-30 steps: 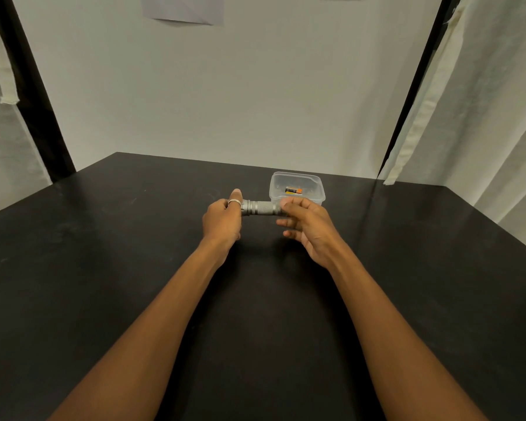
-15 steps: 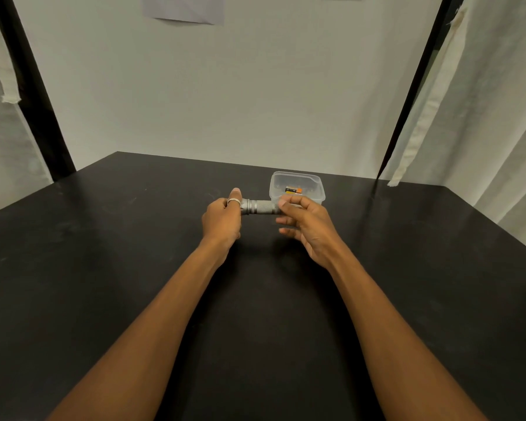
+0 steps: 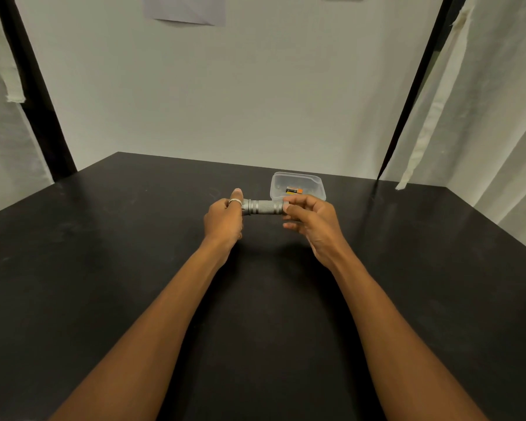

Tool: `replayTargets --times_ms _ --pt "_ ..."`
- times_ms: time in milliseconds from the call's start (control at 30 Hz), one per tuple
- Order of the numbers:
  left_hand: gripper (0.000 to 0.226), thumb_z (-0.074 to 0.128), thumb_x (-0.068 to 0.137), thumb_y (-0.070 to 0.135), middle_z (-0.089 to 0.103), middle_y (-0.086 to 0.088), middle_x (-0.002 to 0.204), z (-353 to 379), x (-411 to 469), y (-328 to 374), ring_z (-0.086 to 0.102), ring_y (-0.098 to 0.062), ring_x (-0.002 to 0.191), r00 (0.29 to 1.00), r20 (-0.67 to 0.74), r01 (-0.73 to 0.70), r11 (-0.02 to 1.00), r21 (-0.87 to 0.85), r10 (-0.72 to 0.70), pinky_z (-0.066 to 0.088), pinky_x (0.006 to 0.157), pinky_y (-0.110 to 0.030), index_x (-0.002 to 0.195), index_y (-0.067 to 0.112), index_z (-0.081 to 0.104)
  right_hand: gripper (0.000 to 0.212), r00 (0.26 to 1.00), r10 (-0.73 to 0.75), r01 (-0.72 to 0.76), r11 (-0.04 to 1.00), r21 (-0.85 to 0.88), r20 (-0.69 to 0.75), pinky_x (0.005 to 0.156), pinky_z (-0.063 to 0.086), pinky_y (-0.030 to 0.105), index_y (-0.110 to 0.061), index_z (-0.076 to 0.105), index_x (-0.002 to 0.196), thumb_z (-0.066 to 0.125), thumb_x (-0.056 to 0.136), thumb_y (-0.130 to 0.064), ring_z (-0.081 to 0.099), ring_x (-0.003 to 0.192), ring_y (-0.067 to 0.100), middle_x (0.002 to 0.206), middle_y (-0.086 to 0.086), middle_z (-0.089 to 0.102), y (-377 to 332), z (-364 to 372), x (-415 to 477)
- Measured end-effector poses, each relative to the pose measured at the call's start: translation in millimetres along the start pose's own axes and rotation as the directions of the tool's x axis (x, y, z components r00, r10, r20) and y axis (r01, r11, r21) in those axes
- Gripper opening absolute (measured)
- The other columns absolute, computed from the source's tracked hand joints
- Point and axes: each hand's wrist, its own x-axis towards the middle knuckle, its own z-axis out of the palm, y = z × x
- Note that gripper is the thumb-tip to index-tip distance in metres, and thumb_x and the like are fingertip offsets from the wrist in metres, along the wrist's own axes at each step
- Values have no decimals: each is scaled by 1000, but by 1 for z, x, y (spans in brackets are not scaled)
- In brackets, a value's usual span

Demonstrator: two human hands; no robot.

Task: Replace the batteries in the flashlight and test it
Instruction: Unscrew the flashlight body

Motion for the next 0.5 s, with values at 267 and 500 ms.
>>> replayTargets --times_ms 267,500 --pt "44 46 103 49 50 0 67 -3 1 0 45 -13 55 999 -15 35 997 -66 -36 43 50 -27 98 10 66 24 999 -7 11 995 97 -43 74 61 31 -15 74 100 72 84 4 72 91 18 103 7 73 2 -17 5" --pt "43 47 103 48 50 0 66 -2 1 1 44 -12 54 999 -16 43 997 -71 -44 42 48 -26 96 11 66 23 997 -80 60 832 -552 -14 62 50 9 -24 77 94 74 78 -8 62 62 -6 73 -11 70 7 -20 2"
